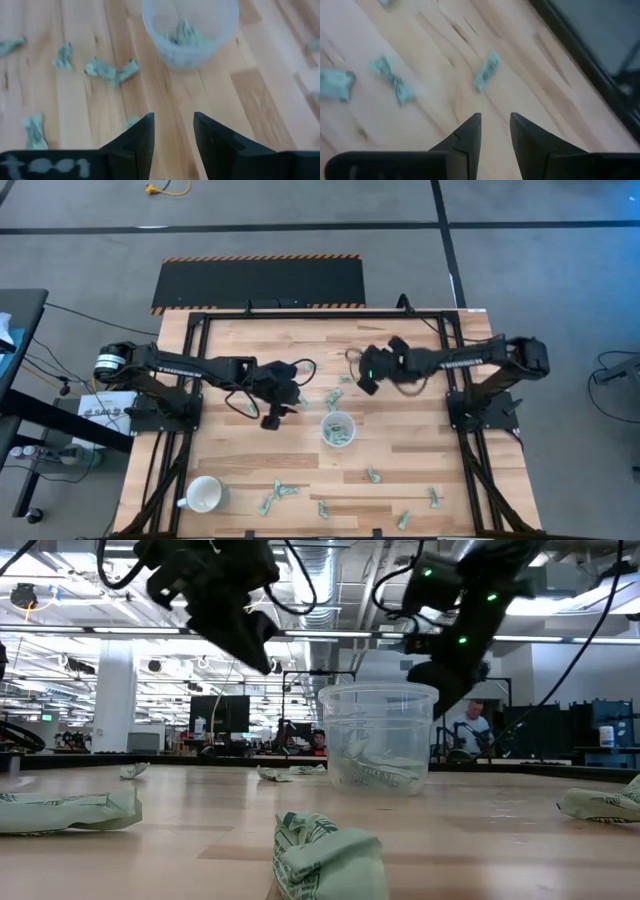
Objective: Pick and place Stevia / Truvia into bins
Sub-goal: Put the stevia packet into the transparent container
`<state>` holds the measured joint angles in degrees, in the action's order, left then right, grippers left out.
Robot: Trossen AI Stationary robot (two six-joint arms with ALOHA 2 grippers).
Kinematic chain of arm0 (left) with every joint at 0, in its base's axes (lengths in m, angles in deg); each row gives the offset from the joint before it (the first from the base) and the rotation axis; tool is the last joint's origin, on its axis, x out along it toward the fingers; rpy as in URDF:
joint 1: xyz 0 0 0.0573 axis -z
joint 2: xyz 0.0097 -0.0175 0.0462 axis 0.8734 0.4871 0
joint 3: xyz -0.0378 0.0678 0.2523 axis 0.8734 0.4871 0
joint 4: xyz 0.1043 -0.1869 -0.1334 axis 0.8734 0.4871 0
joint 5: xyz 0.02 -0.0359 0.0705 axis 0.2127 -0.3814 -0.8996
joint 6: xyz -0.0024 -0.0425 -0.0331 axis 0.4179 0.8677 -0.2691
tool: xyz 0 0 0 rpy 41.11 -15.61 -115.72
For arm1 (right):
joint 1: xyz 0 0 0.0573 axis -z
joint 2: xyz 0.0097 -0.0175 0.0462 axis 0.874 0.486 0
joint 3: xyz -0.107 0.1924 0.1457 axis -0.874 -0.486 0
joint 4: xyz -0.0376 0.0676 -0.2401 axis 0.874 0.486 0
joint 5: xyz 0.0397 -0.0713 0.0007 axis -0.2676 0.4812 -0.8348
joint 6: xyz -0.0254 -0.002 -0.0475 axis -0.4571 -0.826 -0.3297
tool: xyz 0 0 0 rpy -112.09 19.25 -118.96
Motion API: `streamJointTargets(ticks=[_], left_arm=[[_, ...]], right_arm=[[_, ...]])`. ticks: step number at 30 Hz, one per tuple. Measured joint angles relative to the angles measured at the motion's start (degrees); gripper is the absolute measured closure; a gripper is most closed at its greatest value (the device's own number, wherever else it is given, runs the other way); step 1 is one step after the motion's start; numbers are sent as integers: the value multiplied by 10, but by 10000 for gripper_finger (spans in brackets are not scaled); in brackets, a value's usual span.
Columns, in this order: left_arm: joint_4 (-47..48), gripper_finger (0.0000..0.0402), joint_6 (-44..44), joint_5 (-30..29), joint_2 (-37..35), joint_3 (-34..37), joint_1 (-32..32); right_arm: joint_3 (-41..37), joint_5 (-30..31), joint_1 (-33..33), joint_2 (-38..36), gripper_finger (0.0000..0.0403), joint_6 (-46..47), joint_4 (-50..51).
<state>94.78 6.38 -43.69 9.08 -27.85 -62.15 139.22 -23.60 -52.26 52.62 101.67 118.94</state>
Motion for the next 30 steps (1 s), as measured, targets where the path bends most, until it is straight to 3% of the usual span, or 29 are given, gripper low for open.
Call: streamJointTargets(ticks=[4,8,14,20,30], left_arm=[[21,274,0,0,4,0,0],[31,274,0,0,5,0,0],[30,274,7,0,6,0,0],[24,274,10,0,6,1,0],[23,274,11,1,6,1,0]], right_arm=[[0,-139,104,0,306,-71,-79],[0,-236,193,1,306,-47,-91],[0,-369,249,2,305,-24,-91],[0,-368,235,7,285,-28,-120],[0,-310,223,56,200,-1,-138]])
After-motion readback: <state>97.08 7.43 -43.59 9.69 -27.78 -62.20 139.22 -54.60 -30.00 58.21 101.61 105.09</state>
